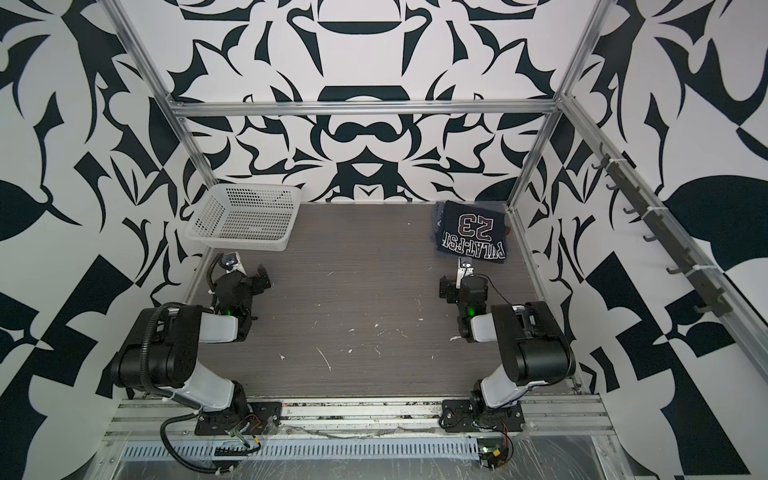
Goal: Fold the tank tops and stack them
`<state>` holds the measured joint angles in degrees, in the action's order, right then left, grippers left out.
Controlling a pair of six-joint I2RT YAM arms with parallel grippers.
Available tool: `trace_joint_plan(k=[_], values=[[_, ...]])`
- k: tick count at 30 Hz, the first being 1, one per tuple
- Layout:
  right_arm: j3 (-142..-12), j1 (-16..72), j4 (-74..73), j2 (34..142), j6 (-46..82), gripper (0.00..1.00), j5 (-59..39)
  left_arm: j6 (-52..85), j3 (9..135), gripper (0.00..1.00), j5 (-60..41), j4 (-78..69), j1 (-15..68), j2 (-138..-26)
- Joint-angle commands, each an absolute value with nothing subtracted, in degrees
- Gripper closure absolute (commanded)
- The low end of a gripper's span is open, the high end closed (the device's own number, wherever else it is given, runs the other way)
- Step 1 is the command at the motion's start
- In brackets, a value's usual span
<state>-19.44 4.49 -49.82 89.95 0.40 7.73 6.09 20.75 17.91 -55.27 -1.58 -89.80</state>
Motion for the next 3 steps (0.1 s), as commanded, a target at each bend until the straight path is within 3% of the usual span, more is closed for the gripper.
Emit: trace_joint_plan(k=[1, 3], values=[[-20.64, 4.8, -52.03, 89.31, 0.0, 0.0, 7.94, 6.76, 20.39, 0.01, 17.36, -55.73, -1.74, -89.65], [-20.01, 4.83, -52.66, 88.91, -0.17, 0.0, 8.27, 6.77, 20.42, 0.01, 17.35, -55.72, -1.76, -89.65]])
